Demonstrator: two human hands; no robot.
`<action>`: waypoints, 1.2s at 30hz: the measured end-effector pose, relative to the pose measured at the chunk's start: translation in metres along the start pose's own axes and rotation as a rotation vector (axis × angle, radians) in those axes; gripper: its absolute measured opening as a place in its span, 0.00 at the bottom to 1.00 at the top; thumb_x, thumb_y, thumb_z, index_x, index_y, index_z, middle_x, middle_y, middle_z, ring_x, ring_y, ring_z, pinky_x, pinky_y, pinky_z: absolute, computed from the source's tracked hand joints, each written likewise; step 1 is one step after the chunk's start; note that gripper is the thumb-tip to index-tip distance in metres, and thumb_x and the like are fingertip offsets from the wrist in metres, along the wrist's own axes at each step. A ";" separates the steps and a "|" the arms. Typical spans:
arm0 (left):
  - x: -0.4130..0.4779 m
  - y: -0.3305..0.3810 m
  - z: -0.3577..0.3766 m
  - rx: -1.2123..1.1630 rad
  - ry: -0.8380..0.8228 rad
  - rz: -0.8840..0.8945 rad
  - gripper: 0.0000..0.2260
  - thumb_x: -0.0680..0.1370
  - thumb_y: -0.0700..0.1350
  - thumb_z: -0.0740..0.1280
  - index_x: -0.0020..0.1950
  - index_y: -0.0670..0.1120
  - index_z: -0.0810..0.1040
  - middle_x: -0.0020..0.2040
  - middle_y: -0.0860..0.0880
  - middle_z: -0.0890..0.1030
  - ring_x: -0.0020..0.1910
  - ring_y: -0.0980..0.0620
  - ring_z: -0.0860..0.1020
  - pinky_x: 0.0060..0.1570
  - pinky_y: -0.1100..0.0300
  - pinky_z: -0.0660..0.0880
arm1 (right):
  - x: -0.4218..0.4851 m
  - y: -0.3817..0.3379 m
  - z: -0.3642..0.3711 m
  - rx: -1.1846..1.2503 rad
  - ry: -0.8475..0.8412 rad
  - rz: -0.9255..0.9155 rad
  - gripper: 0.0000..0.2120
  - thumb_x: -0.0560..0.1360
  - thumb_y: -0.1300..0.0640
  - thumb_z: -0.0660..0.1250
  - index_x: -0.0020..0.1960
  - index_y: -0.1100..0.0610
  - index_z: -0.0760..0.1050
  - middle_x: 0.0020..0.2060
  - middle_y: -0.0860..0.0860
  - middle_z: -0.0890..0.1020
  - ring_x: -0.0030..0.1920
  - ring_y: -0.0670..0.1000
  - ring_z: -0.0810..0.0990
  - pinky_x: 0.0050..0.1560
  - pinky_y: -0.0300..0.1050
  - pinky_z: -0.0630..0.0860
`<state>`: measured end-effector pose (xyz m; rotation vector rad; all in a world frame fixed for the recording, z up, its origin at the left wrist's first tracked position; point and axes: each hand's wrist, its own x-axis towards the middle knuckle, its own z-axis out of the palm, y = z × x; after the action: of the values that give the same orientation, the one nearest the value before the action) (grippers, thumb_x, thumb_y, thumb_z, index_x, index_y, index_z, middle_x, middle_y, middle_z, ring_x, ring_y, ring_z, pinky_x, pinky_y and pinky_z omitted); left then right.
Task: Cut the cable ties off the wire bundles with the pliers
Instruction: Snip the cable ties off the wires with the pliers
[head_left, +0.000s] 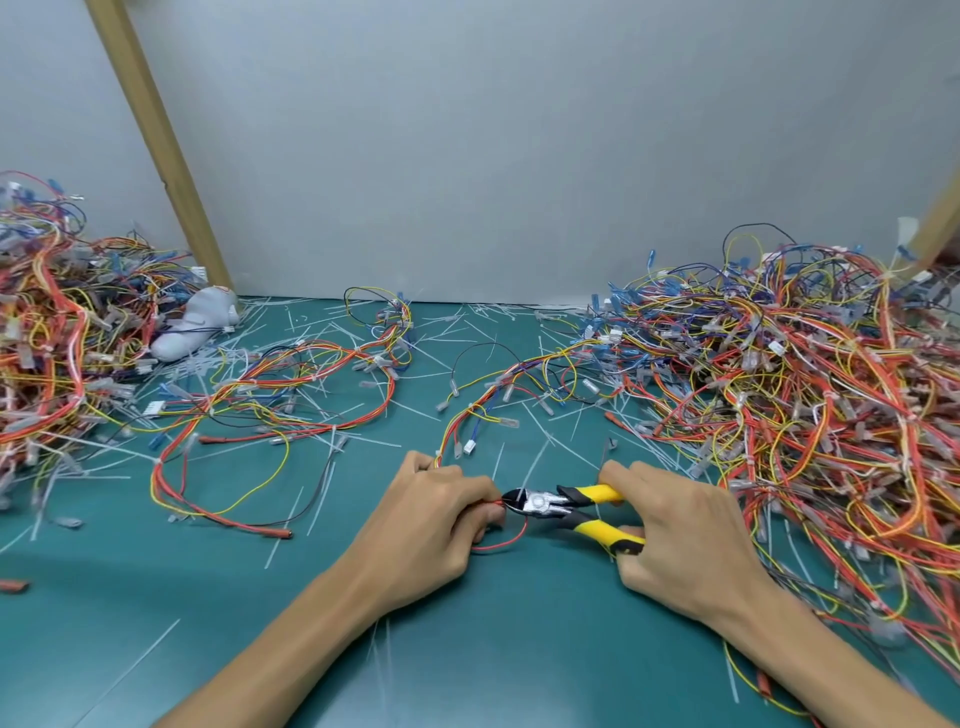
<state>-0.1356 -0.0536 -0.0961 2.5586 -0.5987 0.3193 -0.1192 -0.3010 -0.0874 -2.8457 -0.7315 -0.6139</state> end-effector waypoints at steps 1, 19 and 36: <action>0.000 0.000 0.000 -0.002 0.000 -0.002 0.10 0.79 0.49 0.59 0.42 0.52 0.77 0.33 0.58 0.76 0.37 0.56 0.71 0.51 0.57 0.66 | 0.000 0.000 0.000 -0.006 0.002 -0.003 0.19 0.52 0.57 0.71 0.42 0.50 0.72 0.28 0.46 0.69 0.27 0.52 0.69 0.24 0.40 0.62; 0.000 -0.004 0.001 0.026 -0.018 -0.027 0.11 0.79 0.51 0.57 0.43 0.53 0.77 0.32 0.55 0.75 0.36 0.55 0.71 0.52 0.55 0.67 | 0.001 0.001 0.003 -0.029 0.029 -0.049 0.19 0.54 0.56 0.68 0.45 0.50 0.74 0.33 0.45 0.71 0.33 0.52 0.72 0.31 0.40 0.61; -0.002 -0.001 0.000 0.032 -0.007 0.000 0.09 0.79 0.50 0.59 0.44 0.53 0.78 0.32 0.58 0.69 0.36 0.54 0.72 0.52 0.54 0.67 | -0.001 0.002 0.002 0.001 -0.046 -0.002 0.16 0.55 0.55 0.66 0.42 0.48 0.70 0.28 0.46 0.70 0.27 0.50 0.68 0.23 0.42 0.66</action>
<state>-0.1369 -0.0516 -0.0969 2.5912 -0.6008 0.3232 -0.1180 -0.3027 -0.0894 -2.8673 -0.7417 -0.5498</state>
